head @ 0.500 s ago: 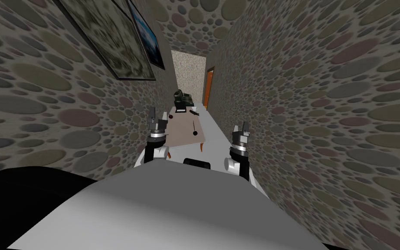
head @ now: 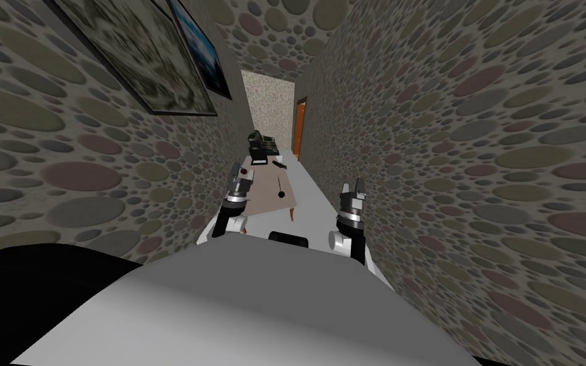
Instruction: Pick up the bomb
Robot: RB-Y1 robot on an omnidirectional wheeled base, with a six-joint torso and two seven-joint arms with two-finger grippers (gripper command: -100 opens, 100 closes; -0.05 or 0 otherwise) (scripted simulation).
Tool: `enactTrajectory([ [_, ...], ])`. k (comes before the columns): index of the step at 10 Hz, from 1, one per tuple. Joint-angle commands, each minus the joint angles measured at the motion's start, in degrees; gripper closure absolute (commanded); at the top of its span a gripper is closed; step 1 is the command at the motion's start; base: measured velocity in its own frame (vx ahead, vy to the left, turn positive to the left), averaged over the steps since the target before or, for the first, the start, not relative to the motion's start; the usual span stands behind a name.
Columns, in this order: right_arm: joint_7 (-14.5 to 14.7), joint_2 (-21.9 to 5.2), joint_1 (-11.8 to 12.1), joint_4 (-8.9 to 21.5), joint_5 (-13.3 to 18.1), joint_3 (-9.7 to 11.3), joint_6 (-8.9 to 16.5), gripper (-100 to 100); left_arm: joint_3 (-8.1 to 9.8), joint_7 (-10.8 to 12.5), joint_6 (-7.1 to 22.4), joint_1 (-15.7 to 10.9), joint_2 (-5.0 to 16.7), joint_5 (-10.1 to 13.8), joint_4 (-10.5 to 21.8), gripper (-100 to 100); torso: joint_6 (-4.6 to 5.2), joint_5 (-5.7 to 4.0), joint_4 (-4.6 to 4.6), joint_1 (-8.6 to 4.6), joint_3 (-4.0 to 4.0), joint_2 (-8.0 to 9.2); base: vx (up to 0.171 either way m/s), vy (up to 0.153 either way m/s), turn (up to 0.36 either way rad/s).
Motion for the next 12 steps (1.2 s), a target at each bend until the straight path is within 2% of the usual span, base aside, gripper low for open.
enactTrajectory([
  [1, 0.0, 0.0, 0.0, 0.0, 0.0, 0.0, 0.0, 0, -1.00, 2.8, 1.0, -0.1, 2.3, -0.4, 1.7, -100, 0.00, 0.00, 0.00, 0.00, 0.00, 0.00, -0.003, -0.068, -0.137],
  [3, 0.0, 0.0, 0.0, 0.0, 0.0, 0.0, 0.0, 0, -2.22, 6.1, 2.4, -0.4, 5.6, -1.0, 4.2, -100, -0.01, 0.00, 0.00, -0.02, 0.00, 0.00, -0.010, -0.066, -0.141],
  [4, 0.0, 0.0, 0.0, 0.0, 0.0, 0.0, 0.0, 0, -2.22, 6.7, 2.4, -0.4, 5.6, -1.0, 4.2, -100, -0.02, 0.00, 0.00, -0.01, 0.00, 0.01, -0.007, -0.046, -0.056],
  [6, 0.0, 0.0, 0.0, 0.0, 0.0, 0.0, 0.0, 0, -3.61, 10.4, 3.8, -0.7, 9.1, -1.6, 7.1, -100, -0.01, 0.01, 0.00, 0.06, -0.01, -0.01, 0.001, -0.054, -0.167],
  [7, 0.0, 0.0, 0.0, 0.0, 0.0, 0.0, 0.0, 0, -3.61, 11.2, 3.8, -0.7, 9.1, -1.6, 7.1, -100, -0.02, 0.00, -0.01, 0.03, -0.02, -0.03, 0.003, -0.043, -0.051],
  [8, 0.0, 0.0, 0.0, 0.0, 0.0, 0.0, 0.0, 0, -4.37, 13.4, 4.6, -0.8, 11.0, -1.9, 8.8, -100, -0.04, 0.01, -0.01, 0.07, -0.02, -0.03, 0.000, -0.047, -0.137],
  [9, 0.0, 0.0, 0.0, 0.0, 0.0, 0.0, 0.0, 0, -4.37, 13.6, 4.6, -0.8, 11.0, -1.9, 8.8, -100, -0.01, 0.01, -0.01, 0.07, -0.02, -0.03, -0.001, -0.034, -0.064],
  [11, 0.0, 0.0, 0.0, 0.0, 0.0, 0.0, 0.0, 0, -6.00, 17.5, 6.2, -1.0, 15.0, -2.6, 12.2, -100, -0.01, 0.02, 0.00, 0.10, -0.01, -0.02, 0.005, -0.051, -0.199],
  [12, 0.0, 0.0, 0.0, 0.0, 0.0, 0.0, 0.0, 0, -6.00, 18.8, 6.2, -1.0, 15.0, -2.6, 12.2, -100, -0.02, 0.01, -0.01, 0.05, -0.03, -0.04, 0.009, -0.041, -0.053],
])
